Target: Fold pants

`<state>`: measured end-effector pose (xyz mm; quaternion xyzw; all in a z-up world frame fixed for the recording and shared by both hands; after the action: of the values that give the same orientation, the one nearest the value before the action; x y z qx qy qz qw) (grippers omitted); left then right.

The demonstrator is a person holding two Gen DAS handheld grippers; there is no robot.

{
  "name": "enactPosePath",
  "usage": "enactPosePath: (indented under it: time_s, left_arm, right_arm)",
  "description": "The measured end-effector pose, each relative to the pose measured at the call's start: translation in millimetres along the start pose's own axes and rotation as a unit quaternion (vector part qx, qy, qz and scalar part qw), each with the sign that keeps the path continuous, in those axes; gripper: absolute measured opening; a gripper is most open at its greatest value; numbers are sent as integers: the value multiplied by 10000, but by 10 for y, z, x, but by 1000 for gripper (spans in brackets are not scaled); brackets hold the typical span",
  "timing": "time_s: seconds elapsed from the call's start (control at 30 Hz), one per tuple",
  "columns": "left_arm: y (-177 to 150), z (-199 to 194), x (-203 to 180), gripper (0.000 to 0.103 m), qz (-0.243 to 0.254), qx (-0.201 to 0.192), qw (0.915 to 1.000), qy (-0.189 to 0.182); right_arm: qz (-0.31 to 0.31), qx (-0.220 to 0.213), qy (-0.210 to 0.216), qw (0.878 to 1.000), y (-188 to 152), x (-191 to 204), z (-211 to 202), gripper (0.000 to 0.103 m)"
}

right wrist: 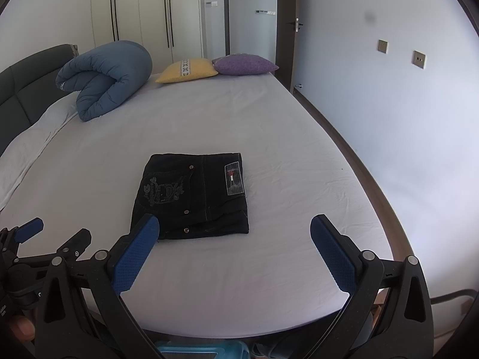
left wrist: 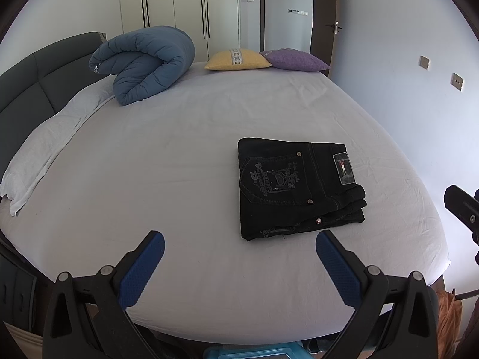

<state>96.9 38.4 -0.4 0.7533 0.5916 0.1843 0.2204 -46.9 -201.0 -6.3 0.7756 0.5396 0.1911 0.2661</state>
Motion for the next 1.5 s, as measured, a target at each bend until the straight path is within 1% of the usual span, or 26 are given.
enactPosePath:
  time_s: [0.83,1.5]
  left_arm:
    - [-5,-8,6,103,2,11,10000,-6]
    - [-4,-21,13,103,0,14,10000,-9]
  right_arm:
    - [-35,52,34,10000,-100,95,56,103]
    - [-32,57,38,10000,-90,84,49,103]
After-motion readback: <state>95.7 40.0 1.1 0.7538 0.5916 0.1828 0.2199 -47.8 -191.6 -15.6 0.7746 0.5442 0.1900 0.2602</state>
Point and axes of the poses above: each gripper's, at about its wrist camera, not at the fingertips, and z roughly the way its jaws point, x to its left, y to its top, the point moved 4 cm from there along z, roughly the way its jaws point, and after that the axes turned 10 degrees about x, right-handed, at the moved point
